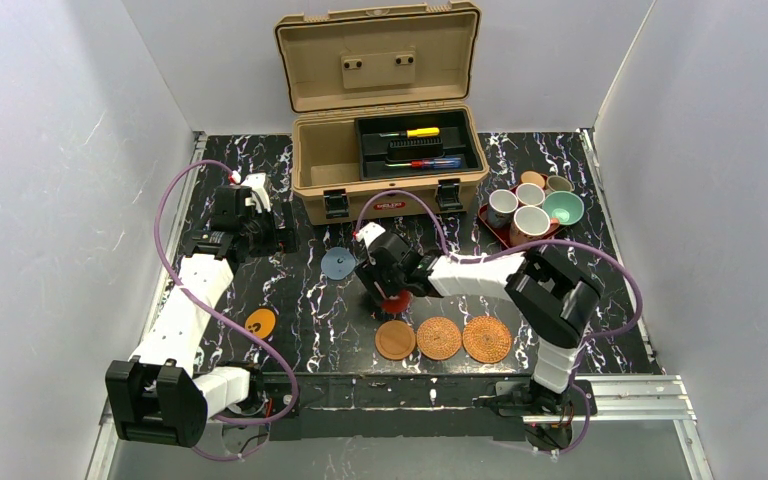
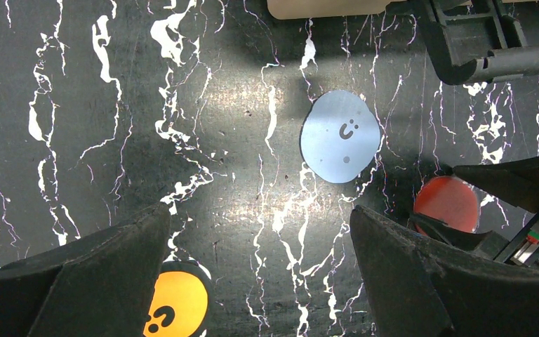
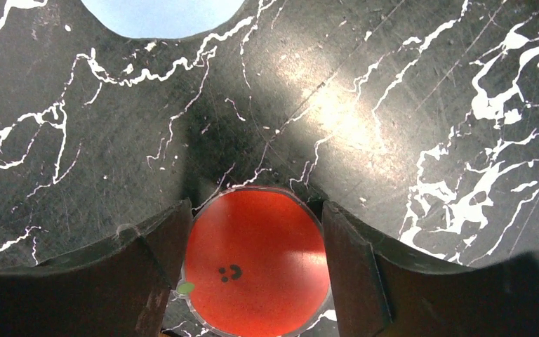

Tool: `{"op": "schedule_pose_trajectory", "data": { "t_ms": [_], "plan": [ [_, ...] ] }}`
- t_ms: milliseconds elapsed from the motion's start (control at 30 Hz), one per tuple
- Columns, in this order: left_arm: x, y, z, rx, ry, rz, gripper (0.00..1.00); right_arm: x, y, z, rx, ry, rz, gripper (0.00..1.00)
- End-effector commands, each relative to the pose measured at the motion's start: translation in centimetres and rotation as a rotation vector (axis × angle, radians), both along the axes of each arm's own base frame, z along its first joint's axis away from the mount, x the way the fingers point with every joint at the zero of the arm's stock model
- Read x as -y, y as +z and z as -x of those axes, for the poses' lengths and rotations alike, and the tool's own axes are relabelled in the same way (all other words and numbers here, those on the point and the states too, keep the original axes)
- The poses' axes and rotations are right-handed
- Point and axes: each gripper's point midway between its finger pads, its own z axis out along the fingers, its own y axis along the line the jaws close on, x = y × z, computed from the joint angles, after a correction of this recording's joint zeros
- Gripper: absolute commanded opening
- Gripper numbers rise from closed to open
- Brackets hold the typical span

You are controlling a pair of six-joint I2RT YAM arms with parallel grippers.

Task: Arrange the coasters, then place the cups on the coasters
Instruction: Move the coaster to the center of the board.

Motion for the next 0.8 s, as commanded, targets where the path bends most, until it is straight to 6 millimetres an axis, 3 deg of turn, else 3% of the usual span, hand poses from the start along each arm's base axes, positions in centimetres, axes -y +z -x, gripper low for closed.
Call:
{"op": "schedule_pose_trajectory", "data": {
  "t_ms": [0, 767],
  "plan": [
    [0.2, 0.7, 0.1, 0.005, -0.005, 0.008, 0.98, 2.5, -1.7, 1.8, -0.067, -0.031, 0.074, 0.75],
    [0.0, 0.7, 0.1, 0.003, -0.001, 0.003, 0.98, 5.7, -1.8, 2.9, -0.077, -0.162, 0.082, 0.7]
  ]
}}
